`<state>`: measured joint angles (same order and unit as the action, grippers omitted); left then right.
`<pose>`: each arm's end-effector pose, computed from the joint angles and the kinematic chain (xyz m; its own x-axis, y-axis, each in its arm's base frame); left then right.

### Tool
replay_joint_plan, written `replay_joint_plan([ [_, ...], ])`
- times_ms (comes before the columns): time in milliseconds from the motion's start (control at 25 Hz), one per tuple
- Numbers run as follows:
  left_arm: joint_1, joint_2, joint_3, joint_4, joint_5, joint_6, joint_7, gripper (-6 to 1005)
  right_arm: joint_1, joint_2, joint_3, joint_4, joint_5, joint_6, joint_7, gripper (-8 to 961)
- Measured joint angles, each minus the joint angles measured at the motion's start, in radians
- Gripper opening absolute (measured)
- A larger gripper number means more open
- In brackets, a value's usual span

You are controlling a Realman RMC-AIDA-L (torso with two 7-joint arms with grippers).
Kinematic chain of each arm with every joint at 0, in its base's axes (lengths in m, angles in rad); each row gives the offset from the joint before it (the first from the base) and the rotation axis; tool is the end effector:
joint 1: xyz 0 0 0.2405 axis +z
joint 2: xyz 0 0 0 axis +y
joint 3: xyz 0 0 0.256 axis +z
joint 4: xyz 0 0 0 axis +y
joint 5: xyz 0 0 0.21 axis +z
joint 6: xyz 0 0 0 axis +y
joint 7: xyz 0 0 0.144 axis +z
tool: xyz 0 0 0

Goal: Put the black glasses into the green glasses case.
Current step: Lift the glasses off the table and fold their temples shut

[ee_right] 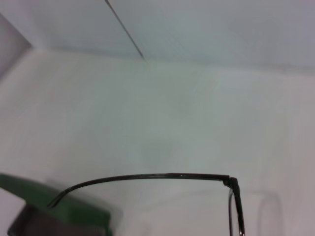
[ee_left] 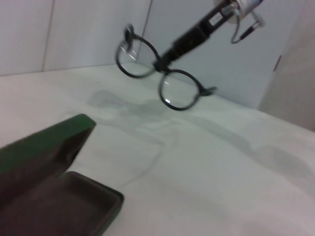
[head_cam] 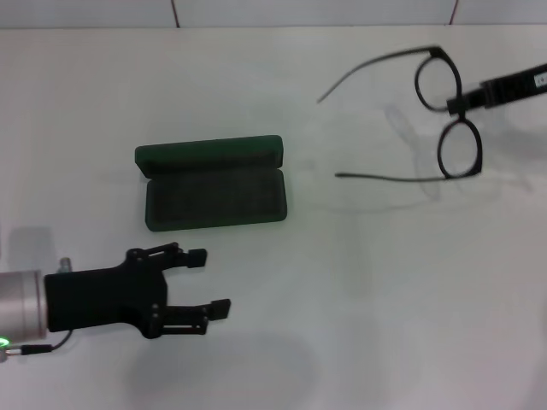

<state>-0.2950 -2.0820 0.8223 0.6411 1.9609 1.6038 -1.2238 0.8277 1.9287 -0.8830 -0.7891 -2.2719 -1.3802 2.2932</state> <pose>-0.3145 0.2507 -0.0195 0.7989 0.3850 0.4622 0.4770 -0.8736 -0.0967 0.1953 0.4329 0.0533 0.6426 -0.7173 -0.2694 -0.7661 -0.5961 -0.2403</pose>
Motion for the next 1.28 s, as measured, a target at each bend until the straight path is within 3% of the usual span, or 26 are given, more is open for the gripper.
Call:
replay_joint_plan([
  [200,-0.050,-0.003,0.012,-0.068,0.002,0.008,0.010,782,-0.013,0.013,0.001,0.011,0.112,0.060,-0.123,45],
  [440,-0.137,-0.003,0.009,-0.190,-0.010,0.003,0.057,774,-0.041,0.078,0.001,0.017,0.285,0.119,-0.373,45],
  [520,-0.173,-0.004,0.014,-0.225,-0.010,0.002,0.082,682,-0.049,0.093,-0.010,0.035,0.343,0.143,-0.445,45],
  [640,-0.203,-0.006,0.012,-0.253,-0.019,-0.002,0.093,545,-0.045,0.092,-0.031,0.126,0.466,0.146,-0.563,45],
  [880,-0.217,-0.006,0.010,-0.269,-0.083,-0.003,0.095,402,-0.050,0.098,-0.057,0.232,0.590,0.082,-0.794,45],
  [1040,-0.225,-0.006,0.014,-0.269,-0.096,0.000,0.092,287,-0.055,0.099,-0.133,0.306,0.700,0.051,-0.981,45],
  [1280,-0.235,-0.007,0.015,-0.271,-0.096,0.002,0.087,65,-0.048,0.099,-0.148,0.372,0.778,0.042,-1.073,45],
])
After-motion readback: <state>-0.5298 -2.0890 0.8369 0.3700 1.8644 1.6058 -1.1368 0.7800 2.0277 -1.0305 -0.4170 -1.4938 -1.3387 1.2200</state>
